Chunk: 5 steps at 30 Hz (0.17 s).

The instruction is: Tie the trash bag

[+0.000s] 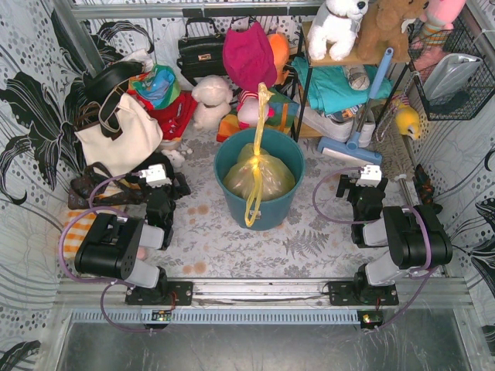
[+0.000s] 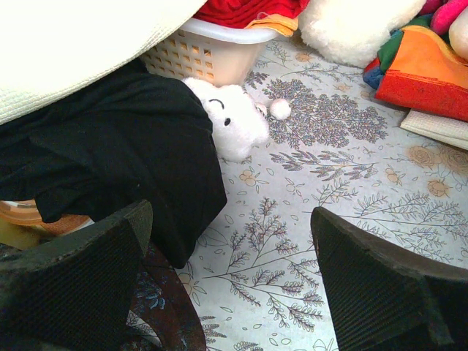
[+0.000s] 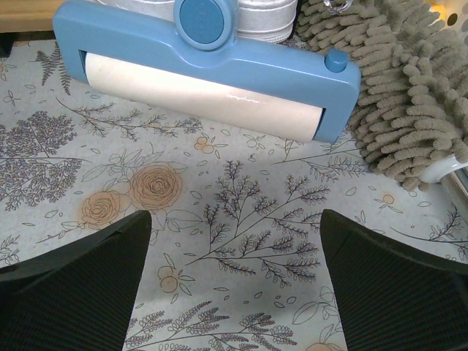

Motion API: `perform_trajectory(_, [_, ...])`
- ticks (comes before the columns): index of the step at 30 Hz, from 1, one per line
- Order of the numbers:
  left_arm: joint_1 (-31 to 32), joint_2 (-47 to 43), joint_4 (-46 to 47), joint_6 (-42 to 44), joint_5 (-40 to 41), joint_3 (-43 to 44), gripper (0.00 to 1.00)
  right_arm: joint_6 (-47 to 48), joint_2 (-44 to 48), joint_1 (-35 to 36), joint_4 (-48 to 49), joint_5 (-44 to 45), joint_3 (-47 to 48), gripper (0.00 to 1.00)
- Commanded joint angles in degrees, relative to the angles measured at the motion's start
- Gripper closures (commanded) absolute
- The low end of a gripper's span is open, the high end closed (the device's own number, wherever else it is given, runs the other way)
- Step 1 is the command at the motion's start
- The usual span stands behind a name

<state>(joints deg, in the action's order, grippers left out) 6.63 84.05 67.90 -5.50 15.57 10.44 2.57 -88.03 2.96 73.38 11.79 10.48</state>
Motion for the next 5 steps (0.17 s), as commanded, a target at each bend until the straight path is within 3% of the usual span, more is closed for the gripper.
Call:
perform_trajectory(1, [-0.52, 0.37, 2.89, 0.29, -0.38, 1.41, 0.02, -0.63, -0.3, -0.41, 1.94, 0.6, 0.36, 0.03])
perform_trajectory(5, [-1.93, 0.19, 2.41, 0.27, -3.21, 1.36, 0.02, -0.63, -0.3, -0.41, 1.94, 0.64, 0.33, 0.03])
